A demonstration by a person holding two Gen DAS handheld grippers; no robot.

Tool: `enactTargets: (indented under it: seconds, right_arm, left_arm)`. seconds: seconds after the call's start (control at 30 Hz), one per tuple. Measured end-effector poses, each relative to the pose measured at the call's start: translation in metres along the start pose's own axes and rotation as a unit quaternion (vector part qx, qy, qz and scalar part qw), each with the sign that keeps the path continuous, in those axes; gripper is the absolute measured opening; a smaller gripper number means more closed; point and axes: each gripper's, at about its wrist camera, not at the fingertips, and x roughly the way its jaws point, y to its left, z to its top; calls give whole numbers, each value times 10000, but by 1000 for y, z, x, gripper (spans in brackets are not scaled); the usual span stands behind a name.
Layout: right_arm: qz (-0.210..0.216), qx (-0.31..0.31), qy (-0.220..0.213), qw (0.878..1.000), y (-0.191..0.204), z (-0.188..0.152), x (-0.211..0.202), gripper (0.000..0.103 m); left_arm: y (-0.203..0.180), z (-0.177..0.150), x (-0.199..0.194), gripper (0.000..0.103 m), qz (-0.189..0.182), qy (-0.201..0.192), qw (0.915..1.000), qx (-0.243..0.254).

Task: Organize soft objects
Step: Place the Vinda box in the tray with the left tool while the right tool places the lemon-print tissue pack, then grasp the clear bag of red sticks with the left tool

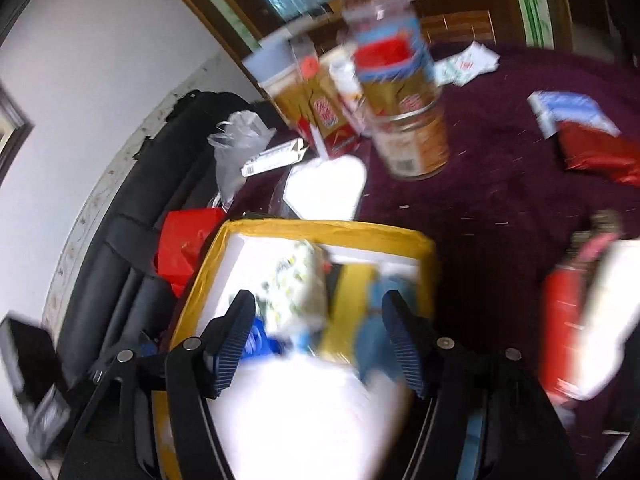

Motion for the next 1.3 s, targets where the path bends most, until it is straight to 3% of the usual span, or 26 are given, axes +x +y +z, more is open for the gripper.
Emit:
enactTargets:
  seconds: [0.1,0.2,0.4,0.47,0.57,0.67,0.7,0.83,0.97,1.07,1.17,1.3]
  right_arm:
    - [-22,-142,-307,9994,-29,-26,-57,72]
    - [-310,-36,-626,9976,-70,-50,-105,73]
    - [-1013,771,-1242,9841,-171,-100,-186,75]
    - [-1113,1089,-1319,9790,-201,-117,-200,75]
    - [-1117,1440,-1386,9734,-231,-138,-216,75]
    - [-1106,1551,-1435,9711,-242,-152,-224,75]
    - [-1123,1550,-1454,9707,-244,-154,-226,75]
    - [-1214,1543,-1565,9680,-247,-160,-236,75]
    - [-1243,1447,-1619,9682,-245,-157,-239,75]
    - [-1219,1450,-1662,9677,-248,-153,-235,75]
    - [-1306,1614,-1849,9606,-258,-148,-232,75]
    - [-1951,1716,-2102,9425,-282,-148,-228,75]
  left_arm:
    - [-16,-17,4,78,-161,218,9996,110]
    - [-35,-36,8,78,-278,383,9985,274]
    - [-79,-70,32,78,-447,756,9927,824]
    - [-83,-65,48,78,-738,928,9911,612]
    - [-84,-40,74,78,-1239,853,9884,199]
    - [-76,-20,111,78,-1597,1089,9806,-315]
    - [-70,-14,128,78,-1756,1266,9746,-573]
    - [-52,-4,145,78,-942,1077,9868,-765]
    - [-46,4,127,78,-865,839,9904,-680]
    - [-72,-2,101,79,-900,834,9923,-154]
    - [-117,-27,71,88,-641,691,9911,943]
    - [-168,-76,57,90,-287,762,9716,2220]
